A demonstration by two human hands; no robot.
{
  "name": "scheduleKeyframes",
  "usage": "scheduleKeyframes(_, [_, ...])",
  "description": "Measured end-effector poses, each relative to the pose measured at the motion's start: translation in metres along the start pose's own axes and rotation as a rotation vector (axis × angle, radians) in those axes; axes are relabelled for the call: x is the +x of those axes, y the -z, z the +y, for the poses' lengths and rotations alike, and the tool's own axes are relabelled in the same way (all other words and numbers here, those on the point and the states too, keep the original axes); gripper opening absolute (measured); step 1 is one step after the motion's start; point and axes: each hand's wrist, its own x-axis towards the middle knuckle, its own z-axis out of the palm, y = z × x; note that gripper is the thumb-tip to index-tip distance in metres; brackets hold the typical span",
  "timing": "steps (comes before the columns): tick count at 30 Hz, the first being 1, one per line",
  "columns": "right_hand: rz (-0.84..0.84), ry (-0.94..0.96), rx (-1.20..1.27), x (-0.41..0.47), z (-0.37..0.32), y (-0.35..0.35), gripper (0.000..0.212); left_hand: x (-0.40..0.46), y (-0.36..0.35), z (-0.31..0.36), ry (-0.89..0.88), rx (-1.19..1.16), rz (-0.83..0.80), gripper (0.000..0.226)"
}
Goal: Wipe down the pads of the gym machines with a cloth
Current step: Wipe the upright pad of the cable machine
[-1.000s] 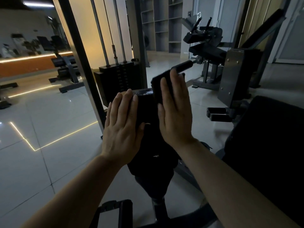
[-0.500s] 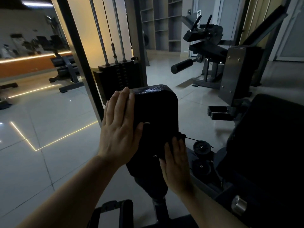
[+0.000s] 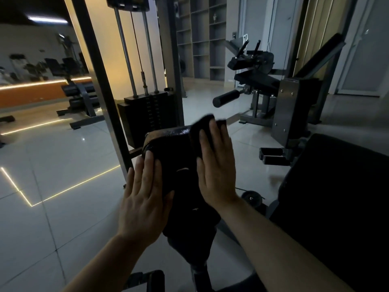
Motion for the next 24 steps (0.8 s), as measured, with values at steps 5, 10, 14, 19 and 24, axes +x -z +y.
scheduleKeyframes(5, [-0.072,-0.042,-0.116,-0.113,0.008,-0.018,0.053,0.0,0.006,-0.005,-0.025,0.065,-0.021,0.067])
scheduleKeyframes(10, [-0.148,-0.046,-0.176,-0.158,0.012,-0.019,0.055,0.001,0.009,-0.011,-0.084,0.149,-0.016,0.063])
scheduleKeyframes(14, [-0.096,-0.013,-0.08,-0.086,0.01,-0.013,0.054,0.002,0.002,-0.015,-0.118,0.193,0.021,0.066])
scheduleKeyframes(19, [0.027,-0.046,-0.036,0.012,-0.006,-0.002,0.047,0.0,-0.008,-0.016,-0.125,0.15,0.071,0.068])
scheduleKeyframes(24, [0.091,-0.111,-0.081,-0.016,-0.01,-0.014,0.048,0.004,-0.016,-0.008,-0.072,0.095,0.127,0.07])
